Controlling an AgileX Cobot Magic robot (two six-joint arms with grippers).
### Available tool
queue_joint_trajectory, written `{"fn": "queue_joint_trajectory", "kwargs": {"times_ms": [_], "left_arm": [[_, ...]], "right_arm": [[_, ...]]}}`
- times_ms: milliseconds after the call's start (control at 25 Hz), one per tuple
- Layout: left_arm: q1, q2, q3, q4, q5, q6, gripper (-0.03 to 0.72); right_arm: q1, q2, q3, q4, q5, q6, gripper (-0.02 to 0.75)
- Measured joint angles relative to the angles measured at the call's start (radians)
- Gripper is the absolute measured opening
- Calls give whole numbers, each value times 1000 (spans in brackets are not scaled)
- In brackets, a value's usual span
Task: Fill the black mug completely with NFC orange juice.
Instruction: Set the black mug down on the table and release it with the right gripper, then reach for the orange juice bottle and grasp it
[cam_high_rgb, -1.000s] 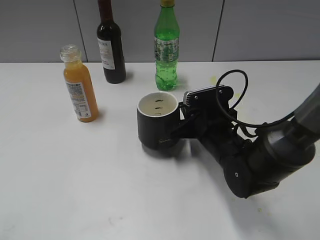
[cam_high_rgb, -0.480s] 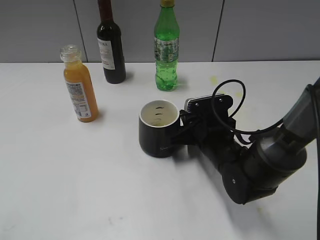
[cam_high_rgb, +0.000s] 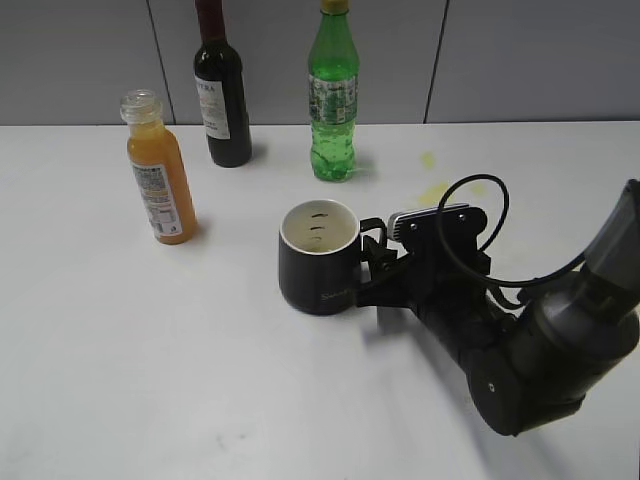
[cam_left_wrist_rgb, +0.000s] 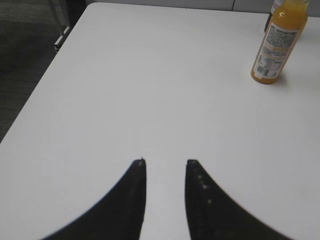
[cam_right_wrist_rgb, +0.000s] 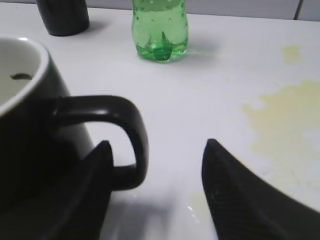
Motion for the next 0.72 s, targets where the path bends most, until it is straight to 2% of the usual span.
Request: {"fn": "queue_joint_trajectory", "kwargs": {"times_ms": [200, 280, 400, 720], "left_arm": [[0, 0, 0, 0, 0, 0, 219], [0, 0, 0, 0, 0, 0, 219], [0, 0, 0, 0, 0, 0, 219], [0, 0, 0, 0, 0, 0, 219]], "right_arm": [[0, -51, 101, 0, 11, 2, 559], [0, -86, 143, -1, 17, 2, 604], [0, -158, 223, -7, 17, 2, 627], [0, -442, 387, -12, 20, -20, 631]]}}
